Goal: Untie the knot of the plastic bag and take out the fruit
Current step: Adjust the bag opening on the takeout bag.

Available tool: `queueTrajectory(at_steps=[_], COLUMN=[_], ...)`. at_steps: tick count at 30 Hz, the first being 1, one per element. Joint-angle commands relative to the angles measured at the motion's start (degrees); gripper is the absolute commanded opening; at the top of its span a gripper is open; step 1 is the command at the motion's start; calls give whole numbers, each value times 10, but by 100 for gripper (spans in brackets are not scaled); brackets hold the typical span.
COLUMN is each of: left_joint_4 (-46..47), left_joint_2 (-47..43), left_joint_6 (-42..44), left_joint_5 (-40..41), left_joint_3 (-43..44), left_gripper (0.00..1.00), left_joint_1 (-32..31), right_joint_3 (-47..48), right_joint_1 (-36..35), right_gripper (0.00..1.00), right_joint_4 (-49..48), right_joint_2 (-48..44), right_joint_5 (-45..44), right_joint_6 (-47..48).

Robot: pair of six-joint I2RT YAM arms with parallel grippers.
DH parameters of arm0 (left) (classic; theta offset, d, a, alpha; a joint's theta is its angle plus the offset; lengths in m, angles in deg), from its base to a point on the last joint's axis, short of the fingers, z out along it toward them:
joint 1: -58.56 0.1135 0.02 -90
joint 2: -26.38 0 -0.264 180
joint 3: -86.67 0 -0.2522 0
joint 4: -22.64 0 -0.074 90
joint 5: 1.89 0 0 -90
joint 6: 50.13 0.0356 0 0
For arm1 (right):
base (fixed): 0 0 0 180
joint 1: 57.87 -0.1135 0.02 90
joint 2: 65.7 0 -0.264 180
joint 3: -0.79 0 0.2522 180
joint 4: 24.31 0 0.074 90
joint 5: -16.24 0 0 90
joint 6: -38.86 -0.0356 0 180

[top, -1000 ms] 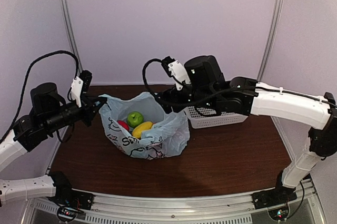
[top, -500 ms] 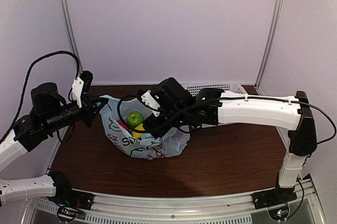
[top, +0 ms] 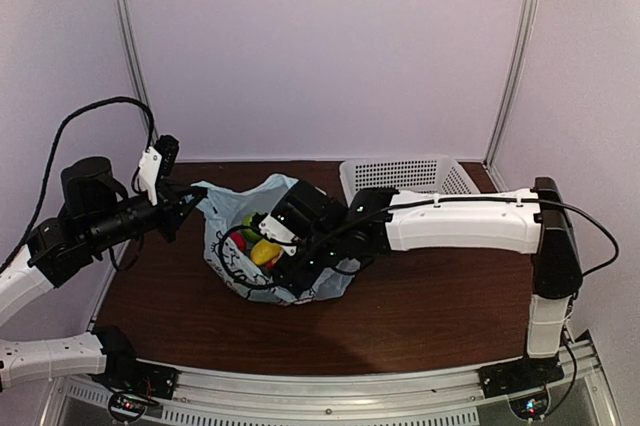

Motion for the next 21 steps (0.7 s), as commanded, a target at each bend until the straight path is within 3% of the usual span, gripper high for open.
queueTrajectory(at_steps=[1,6,15,21], left_joint_4=[24,25,26,25], left_joint_2=[3,7,5,4], left_joint_6=[3,3,3,4], left_joint_5=[-4,-4,4,6], left_joint_3=[-2,-1,-2,-3], left_gripper=[0,0,0,0], left_joint_1=[3,3,3,3], right_joint_3=[-19,-37,-68,-157], right_joint_1=[-4,-4,-4,-4], right_gripper=[75,61,1,0], right_joint_4=[1,-18,-73,-167], right_joint_2=[4,5,-61,-170], right_joint_5=[11,11,5,-45], right_joint_6=[-6,-17,-51,-99])
